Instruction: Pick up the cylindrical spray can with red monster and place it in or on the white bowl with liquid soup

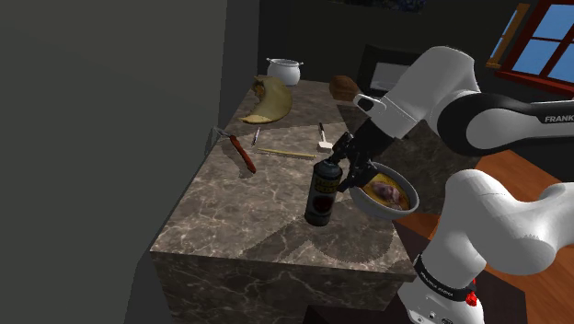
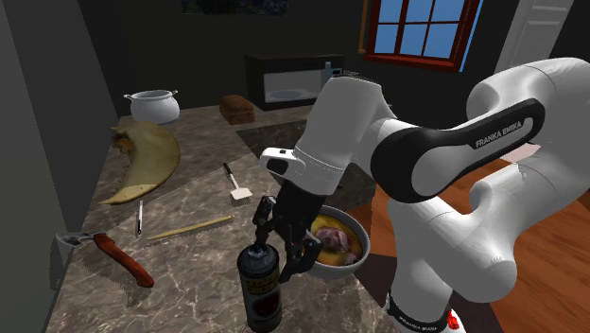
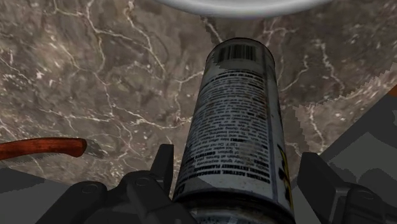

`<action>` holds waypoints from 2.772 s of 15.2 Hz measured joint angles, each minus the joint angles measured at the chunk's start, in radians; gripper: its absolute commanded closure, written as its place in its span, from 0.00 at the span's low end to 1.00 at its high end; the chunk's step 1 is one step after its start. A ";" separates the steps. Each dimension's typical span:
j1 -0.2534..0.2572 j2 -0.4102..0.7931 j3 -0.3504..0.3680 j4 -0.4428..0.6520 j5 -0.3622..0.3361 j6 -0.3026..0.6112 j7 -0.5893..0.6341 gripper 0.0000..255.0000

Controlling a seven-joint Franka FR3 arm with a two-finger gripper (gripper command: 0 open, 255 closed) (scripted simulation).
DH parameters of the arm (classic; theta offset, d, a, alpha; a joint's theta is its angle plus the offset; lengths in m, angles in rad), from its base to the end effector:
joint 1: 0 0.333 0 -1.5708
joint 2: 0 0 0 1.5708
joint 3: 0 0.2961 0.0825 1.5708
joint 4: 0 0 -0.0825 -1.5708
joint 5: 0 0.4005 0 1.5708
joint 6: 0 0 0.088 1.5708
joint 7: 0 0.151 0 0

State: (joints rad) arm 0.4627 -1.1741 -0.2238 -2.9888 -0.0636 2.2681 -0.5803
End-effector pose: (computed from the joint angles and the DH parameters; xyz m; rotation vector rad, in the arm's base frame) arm 0.2984 0.0972 0.4046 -2.6433 -1.3401 -0.6910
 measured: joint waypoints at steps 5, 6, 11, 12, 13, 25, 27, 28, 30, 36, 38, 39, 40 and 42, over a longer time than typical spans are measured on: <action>0.001 0.000 0.003 0.005 0.001 -0.006 0.002 1.00; 0.002 0.000 0.003 0.014 0.002 -0.015 0.002 1.00; 0.011 0.001 0.016 0.079 0.010 -0.078 0.012 1.00; 0.013 0.003 0.018 0.094 0.012 -0.091 0.013 1.00; 0.015 0.001 0.022 0.108 0.014 -0.106 0.017 1.00; 0.032 0.034 0.042 0.278 0.029 -0.241 0.030 1.00; 0.036 0.043 0.047 0.305 0.032 -0.259 0.035 1.00; 0.039 0.047 0.052 0.322 0.036 -0.272 0.040 1.00; 0.041 0.058 0.052 0.358 0.037 -0.297 0.039 1.00; 0.050 0.093 0.062 0.452 0.044 -0.355 0.048 1.00; 0.046 0.079 0.054 0.470 0.040 -0.386 0.040 1.00; 0.041 0.061 0.047 0.473 0.035 -0.408 0.032 1.00; 0.033 0.031 0.038 0.473 0.028 -0.438 0.022 1.00; 0.018 -0.015 0.014 0.482 0.012 -0.494 -0.002 1.00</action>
State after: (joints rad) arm 0.4803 -1.1893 -0.2102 -2.5070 -0.0515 1.7744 -0.5823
